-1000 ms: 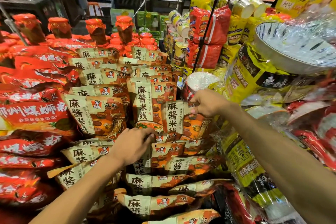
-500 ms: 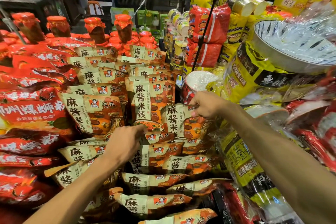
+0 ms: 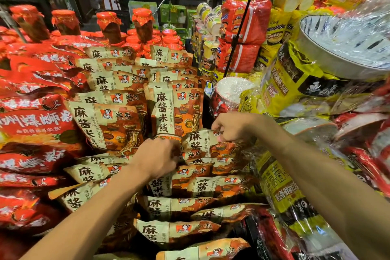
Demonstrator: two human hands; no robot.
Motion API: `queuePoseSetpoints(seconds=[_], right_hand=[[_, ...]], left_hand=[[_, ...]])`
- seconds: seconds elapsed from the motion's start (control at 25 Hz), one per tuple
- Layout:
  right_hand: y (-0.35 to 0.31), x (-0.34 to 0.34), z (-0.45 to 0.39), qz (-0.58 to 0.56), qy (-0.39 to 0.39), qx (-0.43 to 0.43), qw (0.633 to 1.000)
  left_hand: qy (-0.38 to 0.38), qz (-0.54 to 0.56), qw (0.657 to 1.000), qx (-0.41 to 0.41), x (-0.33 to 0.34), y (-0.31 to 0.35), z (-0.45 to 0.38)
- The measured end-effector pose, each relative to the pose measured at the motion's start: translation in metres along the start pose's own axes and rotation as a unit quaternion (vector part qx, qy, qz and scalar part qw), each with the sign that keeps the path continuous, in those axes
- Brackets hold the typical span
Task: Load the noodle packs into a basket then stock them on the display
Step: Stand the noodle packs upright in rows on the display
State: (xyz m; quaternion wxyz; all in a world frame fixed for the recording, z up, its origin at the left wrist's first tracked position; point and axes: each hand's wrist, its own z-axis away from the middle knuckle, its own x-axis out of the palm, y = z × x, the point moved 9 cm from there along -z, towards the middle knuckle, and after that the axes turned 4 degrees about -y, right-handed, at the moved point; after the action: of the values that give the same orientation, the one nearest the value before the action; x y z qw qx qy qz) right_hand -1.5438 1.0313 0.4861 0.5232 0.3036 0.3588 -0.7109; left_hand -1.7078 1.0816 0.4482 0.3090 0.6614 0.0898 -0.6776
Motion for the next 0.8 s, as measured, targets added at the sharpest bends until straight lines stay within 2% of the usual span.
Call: queuePoseSetpoints(seconds=[0.12,0.24,0.48,0.64,0.72,0.8], right_hand=[[0.004,0.006,-0.005,-0.013,-0.053,0.019,0.998],[0.006,0.015,-0.004,-0.058,-0.055,-0.018,0.997],[0.025,0.022,-0.004,-0.123,0.037,-0.048,0.991],[0.028,0.011,0.008,-0.192,0.031,-0.032,0.980],[0.027,0.008,0.004,-0.171,0.026,-0.018,0.985],[0.021,0.030,-0.008,-0.143,-0.020,-0.004,0.990]], left_hand=[[-0.075,0.003,0.997,-0.030,0.008,-0.003,-0.009],[-0.103,0.015,0.995,0.009,0.010,-0.001,-0.007],[-0.115,0.053,0.990,0.060,0.016,-0.010,-0.007],[-0.141,0.123,0.981,0.058,0.020,-0.021,-0.008],[-0.140,0.135,0.980,0.052,0.016,-0.022,-0.009],[-0.147,0.130,0.980,0.044,0.016,-0.022,-0.007]])
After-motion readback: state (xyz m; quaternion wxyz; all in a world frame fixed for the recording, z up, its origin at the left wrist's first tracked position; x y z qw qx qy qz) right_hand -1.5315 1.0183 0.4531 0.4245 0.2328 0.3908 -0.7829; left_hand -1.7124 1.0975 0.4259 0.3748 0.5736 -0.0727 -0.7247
